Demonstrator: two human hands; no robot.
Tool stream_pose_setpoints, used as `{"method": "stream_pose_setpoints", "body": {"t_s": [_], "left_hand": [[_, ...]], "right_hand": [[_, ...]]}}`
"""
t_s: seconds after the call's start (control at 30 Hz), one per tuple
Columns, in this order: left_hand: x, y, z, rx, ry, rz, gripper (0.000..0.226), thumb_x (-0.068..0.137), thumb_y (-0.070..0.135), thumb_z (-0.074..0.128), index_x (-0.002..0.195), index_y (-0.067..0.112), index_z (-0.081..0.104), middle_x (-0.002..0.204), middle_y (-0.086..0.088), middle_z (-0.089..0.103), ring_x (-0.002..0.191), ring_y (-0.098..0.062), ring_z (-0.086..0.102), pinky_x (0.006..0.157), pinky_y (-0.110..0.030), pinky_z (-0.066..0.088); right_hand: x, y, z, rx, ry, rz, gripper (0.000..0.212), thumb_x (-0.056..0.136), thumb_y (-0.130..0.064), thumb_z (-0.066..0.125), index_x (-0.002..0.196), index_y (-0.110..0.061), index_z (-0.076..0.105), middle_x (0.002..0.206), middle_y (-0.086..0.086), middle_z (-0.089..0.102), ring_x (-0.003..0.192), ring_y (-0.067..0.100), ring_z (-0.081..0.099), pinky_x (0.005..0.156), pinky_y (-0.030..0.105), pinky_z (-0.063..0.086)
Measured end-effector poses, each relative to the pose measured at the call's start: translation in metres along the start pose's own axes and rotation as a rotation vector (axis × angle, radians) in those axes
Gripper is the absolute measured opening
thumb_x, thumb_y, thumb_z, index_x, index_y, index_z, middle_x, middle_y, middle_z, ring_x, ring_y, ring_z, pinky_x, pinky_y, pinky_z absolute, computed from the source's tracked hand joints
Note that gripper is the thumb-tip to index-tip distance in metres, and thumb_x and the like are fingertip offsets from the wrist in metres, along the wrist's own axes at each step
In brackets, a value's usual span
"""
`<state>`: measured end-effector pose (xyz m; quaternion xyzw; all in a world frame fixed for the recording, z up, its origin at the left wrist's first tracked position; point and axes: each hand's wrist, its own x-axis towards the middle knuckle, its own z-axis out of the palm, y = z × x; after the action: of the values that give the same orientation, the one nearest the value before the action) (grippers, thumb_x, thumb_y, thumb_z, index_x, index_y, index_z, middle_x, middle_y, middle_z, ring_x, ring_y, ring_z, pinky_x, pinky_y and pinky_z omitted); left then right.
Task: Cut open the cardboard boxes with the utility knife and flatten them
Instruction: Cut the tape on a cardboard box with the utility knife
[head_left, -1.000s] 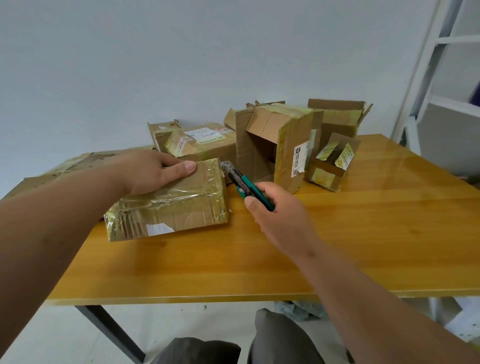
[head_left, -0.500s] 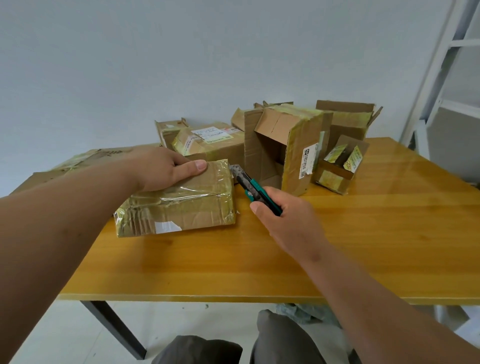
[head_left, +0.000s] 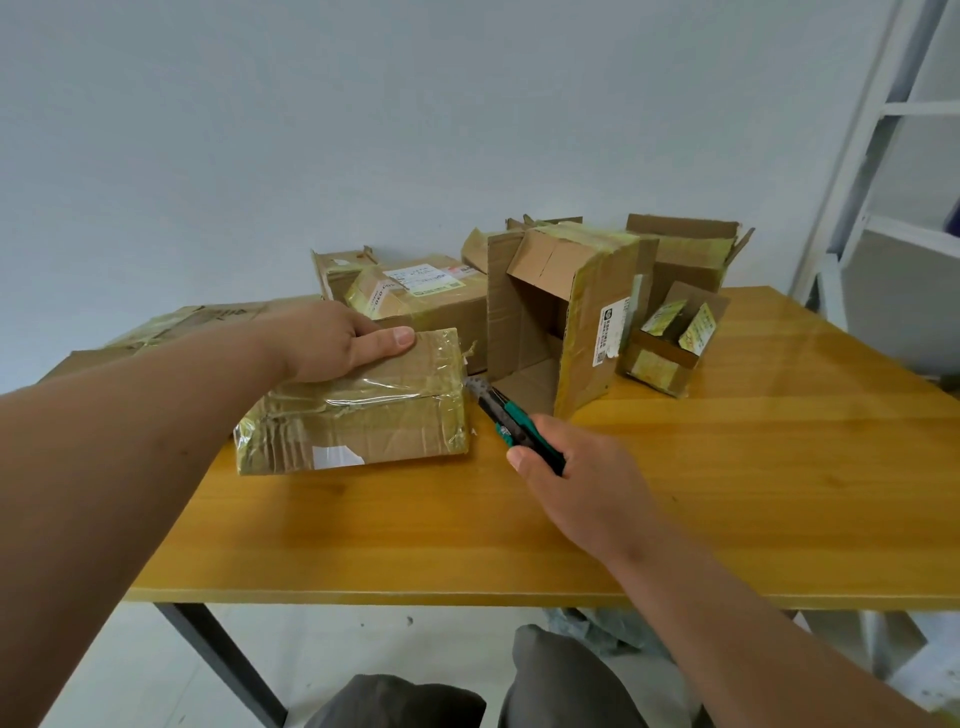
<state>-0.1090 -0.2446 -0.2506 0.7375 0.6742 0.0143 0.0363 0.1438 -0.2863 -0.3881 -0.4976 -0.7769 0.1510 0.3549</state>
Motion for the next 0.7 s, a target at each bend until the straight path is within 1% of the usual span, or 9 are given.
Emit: {"method": "stream_pose_setpoints", "body": {"t_s": [0.07, 0.13, 0.23, 0.33, 0.4, 0.47, 0.53, 0.6, 0.7], "left_hand": [[0.0, 0.0, 0.0, -0.007, -0.005, 0.009, 0.112, 0.054, 0.098, 0.004, 0.121, 0.03, 0.064, 0.109, -0.003, 0.065, 0.101, -0.023, 0.058, 0.097, -0.045, 0.045], [0.0, 0.002, 0.0, -0.013, -0.008, -0.002, 0.101, 0.067, 0.093, 0.01, 0.122, 0.028, 0.063, 0.114, -0.006, 0.065, 0.105, -0.025, 0.058, 0.1, -0.045, 0.043], [0.001, 0.003, -0.002, -0.03, -0.005, -0.018, 0.087, 0.075, 0.08, 0.017, 0.122, 0.024, 0.063, 0.115, -0.009, 0.064, 0.101, -0.024, 0.055, 0.099, -0.042, 0.042], [0.001, 0.003, -0.002, -0.038, -0.007, -0.016, 0.083, 0.078, 0.078, 0.019, 0.123, 0.023, 0.063, 0.115, -0.009, 0.064, 0.101, -0.024, 0.055, 0.095, -0.039, 0.041], [0.002, 0.003, -0.002, -0.046, -0.006, -0.012, 0.083, 0.078, 0.077, 0.019, 0.122, 0.022, 0.064, 0.112, -0.008, 0.064, 0.1, -0.023, 0.055, 0.094, -0.039, 0.041], [0.002, 0.003, -0.001, -0.057, -0.002, -0.012, 0.083, 0.078, 0.078, 0.02, 0.121, 0.022, 0.064, 0.108, -0.007, 0.063, 0.099, -0.023, 0.054, 0.093, -0.038, 0.041], [0.003, 0.003, -0.001, -0.068, 0.002, -0.015, 0.082, 0.079, 0.078, 0.021, 0.12, 0.022, 0.064, 0.103, -0.005, 0.06, 0.098, -0.022, 0.053, 0.091, -0.036, 0.04], [0.004, 0.002, 0.0, -0.073, 0.0, -0.016, 0.081, 0.079, 0.078, 0.021, 0.12, 0.022, 0.064, 0.102, -0.003, 0.059, 0.097, -0.022, 0.053, 0.09, -0.036, 0.039], [0.005, 0.001, -0.001, -0.077, -0.01, -0.026, 0.082, 0.075, 0.081, 0.021, 0.117, 0.025, 0.064, 0.104, -0.003, 0.059, 0.099, -0.023, 0.053, 0.096, -0.04, 0.04]], "right_hand": [[-0.003, 0.0, 0.001, 0.002, -0.01, 0.013, 0.05, 0.1, -0.049, 0.047, 0.142, -0.022, 0.05, 0.104, -0.001, 0.069, 0.077, 0.004, 0.058, 0.051, 0.014, 0.04], [-0.005, -0.001, 0.0, -0.005, -0.01, 0.015, 0.052, 0.101, -0.048, 0.047, 0.146, -0.022, 0.046, 0.111, 0.0, 0.069, 0.082, 0.004, 0.058, 0.054, 0.012, 0.04], [-0.007, -0.001, -0.004, -0.025, -0.029, -0.001, 0.049, 0.101, -0.046, 0.048, 0.142, -0.02, 0.05, 0.104, -0.003, 0.067, 0.082, 0.006, 0.061, 0.058, 0.016, 0.048], [-0.009, -0.002, -0.009, -0.067, -0.072, -0.013, 0.045, 0.101, -0.046, 0.047, 0.138, -0.02, 0.053, 0.101, -0.005, 0.066, 0.079, 0.007, 0.061, 0.062, 0.023, 0.056], [-0.01, -0.003, -0.011, -0.083, -0.093, -0.018, 0.045, 0.102, -0.045, 0.047, 0.139, -0.019, 0.051, 0.104, -0.003, 0.066, 0.079, 0.007, 0.061, 0.062, 0.023, 0.056], [-0.011, -0.003, -0.012, -0.09, -0.111, -0.021, 0.044, 0.102, -0.045, 0.047, 0.136, -0.019, 0.053, 0.098, -0.006, 0.063, 0.074, 0.005, 0.059, 0.056, 0.019, 0.052], [-0.011, -0.002, -0.012, -0.098, -0.124, -0.021, 0.04, 0.101, -0.047, 0.047, 0.131, -0.021, 0.056, 0.091, -0.01, 0.059, 0.069, 0.003, 0.057, 0.05, 0.017, 0.045], [-0.012, -0.002, -0.013, -0.094, -0.133, -0.012, 0.038, 0.1, -0.048, 0.048, 0.127, -0.023, 0.058, 0.089, -0.011, 0.059, 0.068, 0.003, 0.055, 0.049, 0.015, 0.039], [-0.013, -0.001, -0.015, -0.092, -0.162, -0.005, 0.037, 0.101, -0.046, 0.048, 0.127, -0.022, 0.058, 0.088, -0.01, 0.061, 0.071, 0.005, 0.057, 0.052, 0.016, 0.04]]}}
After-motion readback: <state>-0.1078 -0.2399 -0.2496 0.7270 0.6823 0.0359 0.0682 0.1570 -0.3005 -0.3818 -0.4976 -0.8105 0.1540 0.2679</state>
